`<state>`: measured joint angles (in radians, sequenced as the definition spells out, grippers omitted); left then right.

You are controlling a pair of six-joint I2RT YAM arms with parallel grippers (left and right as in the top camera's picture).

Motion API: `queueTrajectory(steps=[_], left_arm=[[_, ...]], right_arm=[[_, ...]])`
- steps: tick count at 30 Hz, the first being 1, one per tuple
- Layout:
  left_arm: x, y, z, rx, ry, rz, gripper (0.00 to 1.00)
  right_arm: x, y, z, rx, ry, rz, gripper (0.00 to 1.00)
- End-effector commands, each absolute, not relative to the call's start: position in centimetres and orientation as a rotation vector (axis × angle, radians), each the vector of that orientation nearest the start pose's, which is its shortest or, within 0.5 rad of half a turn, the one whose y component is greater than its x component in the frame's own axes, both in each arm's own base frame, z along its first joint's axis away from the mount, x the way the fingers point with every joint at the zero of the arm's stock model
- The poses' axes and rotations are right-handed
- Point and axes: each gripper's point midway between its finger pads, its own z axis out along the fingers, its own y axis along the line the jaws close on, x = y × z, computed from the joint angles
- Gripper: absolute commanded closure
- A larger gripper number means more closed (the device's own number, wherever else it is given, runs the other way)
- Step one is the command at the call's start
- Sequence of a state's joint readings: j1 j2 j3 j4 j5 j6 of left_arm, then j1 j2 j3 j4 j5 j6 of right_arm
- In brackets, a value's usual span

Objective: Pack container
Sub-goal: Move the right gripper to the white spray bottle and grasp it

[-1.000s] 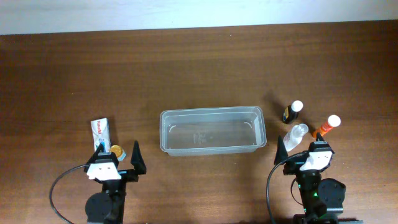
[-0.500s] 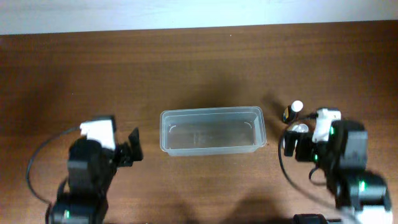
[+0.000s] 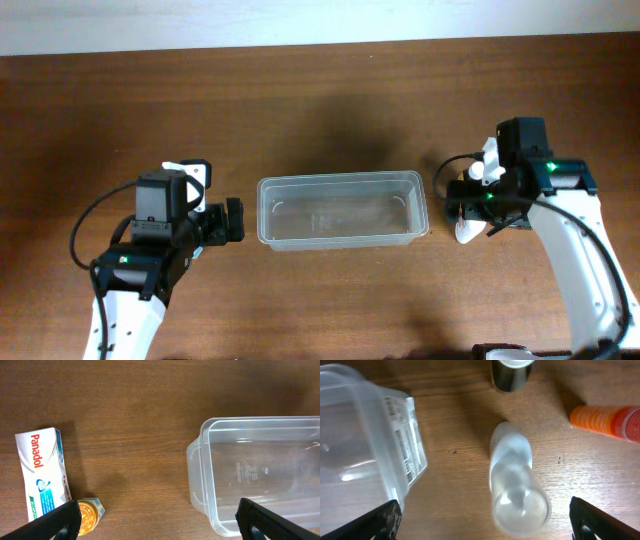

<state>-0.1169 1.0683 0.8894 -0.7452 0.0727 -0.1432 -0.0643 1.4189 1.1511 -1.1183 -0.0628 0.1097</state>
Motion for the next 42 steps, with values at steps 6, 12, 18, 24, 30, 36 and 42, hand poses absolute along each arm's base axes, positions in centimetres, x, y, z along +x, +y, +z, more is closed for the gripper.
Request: queueTrajectory(steps=[6,12,18,24,30,36,42], left_arm=[[29.3,-5.1,17.3,0.012,2.485,-0.221,0.01],[29.3,-5.1,17.3,0.012,2.486,-0.222,0.01],[29.3,-5.1,17.3,0.012,2.485,-0.222,0.01],[29.3,-5.1,17.3,0.012,2.486,-0.221,0.01],[29.3,-5.1,17.3,0.012,2.485,-0.222,0.01],[29.3,-5.1,17.3,0.012,2.485,-0.222,0.01],[29.3,-5.1,17.3,0.012,2.485,-0.221,0.01]], right_arm=[[28.3,-2.7,10.9,0.421,2.986,0.109,0.15],[28.4,-2.7,10.7,0.406,2.995,0.108,0.47],[28.4,-2.7,10.6,0.406,2.995,0.108,0.64],[28.4,-2.7,10.7,0.406,2.994,0.107,0.73],[28.5,-2.7,10.7,0.404,2.991,0.107,0.8],[28.9,-2.7,11.4,0.393,2.974,0.109,0.86],[29.8,-1.4,16.7,0.279,2.889,0.143,0.86]])
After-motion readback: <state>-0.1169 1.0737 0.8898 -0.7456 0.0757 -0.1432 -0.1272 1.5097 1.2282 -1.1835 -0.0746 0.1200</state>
